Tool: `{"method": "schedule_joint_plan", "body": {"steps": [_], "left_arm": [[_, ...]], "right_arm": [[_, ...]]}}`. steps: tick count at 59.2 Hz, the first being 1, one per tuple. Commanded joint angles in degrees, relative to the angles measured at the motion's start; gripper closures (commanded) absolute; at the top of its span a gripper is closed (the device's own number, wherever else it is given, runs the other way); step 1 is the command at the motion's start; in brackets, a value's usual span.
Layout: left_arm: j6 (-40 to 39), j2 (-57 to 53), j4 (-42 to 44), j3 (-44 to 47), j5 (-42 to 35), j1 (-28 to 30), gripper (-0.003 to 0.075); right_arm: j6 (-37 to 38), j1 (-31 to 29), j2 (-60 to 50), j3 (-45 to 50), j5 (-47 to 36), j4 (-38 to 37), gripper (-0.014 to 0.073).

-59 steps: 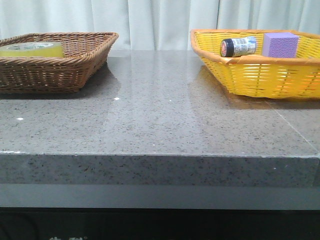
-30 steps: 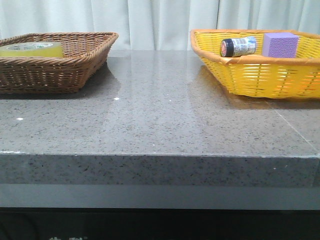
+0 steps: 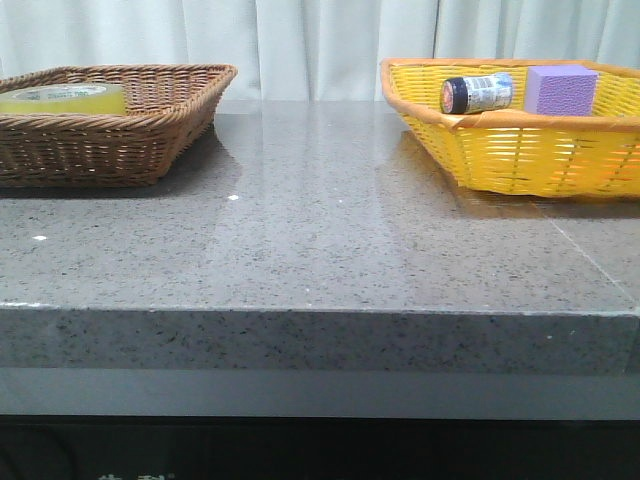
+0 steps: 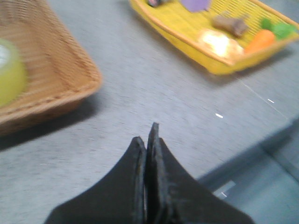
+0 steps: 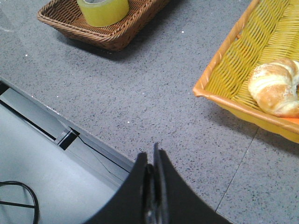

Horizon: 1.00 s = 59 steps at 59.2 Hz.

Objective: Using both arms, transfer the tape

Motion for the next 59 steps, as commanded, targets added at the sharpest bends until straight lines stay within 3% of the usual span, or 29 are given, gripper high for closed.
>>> {"method": "schedule_joint_plan", "body": {"steps": [1, 12, 23, 35, 46, 59], "left_arm": [[0.14, -4.34, 0.08, 2.28, -7.2, 5.01, 0.074], [0.14, -16.96, 0.08, 13.24, -13.68, 15.91, 0.074], [0.14, -26.13, -0.2, 19.79, -13.79, 23.46, 0.074], [-0.88, -30.52, -0.05, 25.19, -15.57, 24.16, 0.074], [-13.29, -32.49, 10.7, 28.35, -16.11, 24.07, 0.074], [-13.64, -34.86, 11.25, 33.94, -23.32, 24.07, 0.074]], "right_arm": [[-0.25, -0.12, -0.11, -1.35, -3.54, 0.56, 0.0662], [-0.25, -0.12, -0.11, -1.35, -3.61, 0.56, 0.0662], [-0.25, -0.12, -0.11, -1.35, -3.61, 0.56, 0.0662], [-0.25, -0.12, -0.11, -1.35, -3.61, 0.56, 0.0662], [-0.25, -0.12, -0.11, -1.35, -3.61, 0.56, 0.0662], [-0.25, -0.12, -0.11, -1.35, -3.61, 0.56, 0.0662]]}}
